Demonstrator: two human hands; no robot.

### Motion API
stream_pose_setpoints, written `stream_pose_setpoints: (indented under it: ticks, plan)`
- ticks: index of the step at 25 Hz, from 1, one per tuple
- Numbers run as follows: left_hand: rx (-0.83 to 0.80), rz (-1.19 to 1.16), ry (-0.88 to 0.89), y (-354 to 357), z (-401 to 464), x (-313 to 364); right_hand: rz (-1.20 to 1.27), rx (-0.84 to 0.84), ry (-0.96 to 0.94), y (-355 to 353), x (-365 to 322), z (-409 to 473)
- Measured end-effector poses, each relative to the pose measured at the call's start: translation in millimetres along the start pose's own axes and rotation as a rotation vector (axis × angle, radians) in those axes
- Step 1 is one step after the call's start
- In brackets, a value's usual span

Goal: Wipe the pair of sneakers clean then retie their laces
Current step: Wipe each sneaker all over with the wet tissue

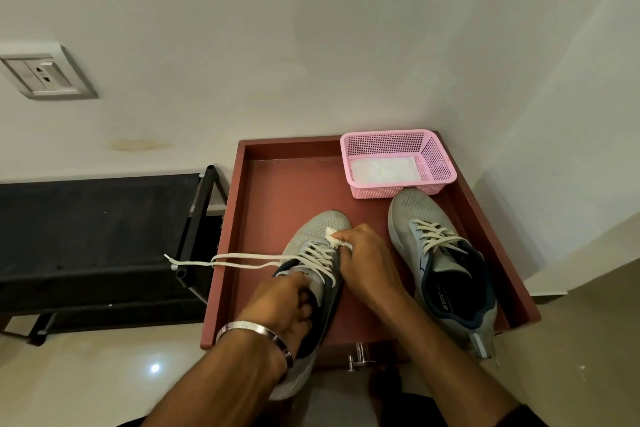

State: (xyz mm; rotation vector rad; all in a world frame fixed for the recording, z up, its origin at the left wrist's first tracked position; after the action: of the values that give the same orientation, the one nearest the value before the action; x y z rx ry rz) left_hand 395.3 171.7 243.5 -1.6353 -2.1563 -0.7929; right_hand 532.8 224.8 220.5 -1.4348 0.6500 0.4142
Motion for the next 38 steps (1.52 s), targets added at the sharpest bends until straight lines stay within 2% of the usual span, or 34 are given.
stream_pose_setpoints:
  ticks: [3,7,10,13,16,19,21,24,27,29,31,36,38]
  plan:
    - [0.031,-0.009,0.064,-2,-2,0,-0.014,0.000,-0.003,1,0,0]
    - [-0.172,-0.356,-0.099,14,-3,4,-0.016,0.028,-0.026,3,-2,-2]
    - [-0.183,-0.533,-0.096,18,10,2,-0.037,0.061,-0.063,2,-2,-3]
    - [-0.184,-0.489,-0.051,10,17,-5,-0.069,0.122,-0.119,0,-8,-5]
    - [-0.283,-0.537,-0.015,12,14,-11,-0.178,0.244,-0.179,-11,-10,5]
    - [-0.354,-0.574,0.031,17,7,-13,-0.141,0.374,-0.156,-27,-10,10]
    - [-0.319,-0.510,0.081,11,7,-10,-0.088,0.347,-0.194,-25,-18,8]
    - [-0.278,-0.411,0.166,1,7,-3,-0.012,0.216,-0.272,-16,-31,-1]
    - [-0.313,-0.365,0.231,4,-1,1,-0.090,0.362,-0.311,-33,-27,4]
    - [-0.331,-0.364,0.215,8,-4,-2,-0.140,0.442,-0.284,-39,-26,3]
    - [-0.353,-0.336,0.208,9,-5,-5,-0.073,0.380,-0.247,-31,-28,3]
    - [-0.359,-0.161,0.229,7,3,-16,0.368,0.022,-0.197,-21,-31,4]
    - [-0.329,-0.139,0.245,8,5,-19,0.267,0.080,-0.287,-27,-32,4]
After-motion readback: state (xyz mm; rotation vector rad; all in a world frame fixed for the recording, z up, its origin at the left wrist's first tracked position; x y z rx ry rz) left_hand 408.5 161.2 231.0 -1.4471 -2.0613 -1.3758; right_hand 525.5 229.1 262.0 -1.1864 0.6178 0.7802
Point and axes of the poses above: each hand's wrist, its own z-axis towards the middle knuckle, its own y-axis out of the palm, x = y × z, the point moved 5 cm from there along z, towards the middle knuckle, and after that the axes turned 3 degrees about -z, right-handed, at the moved point
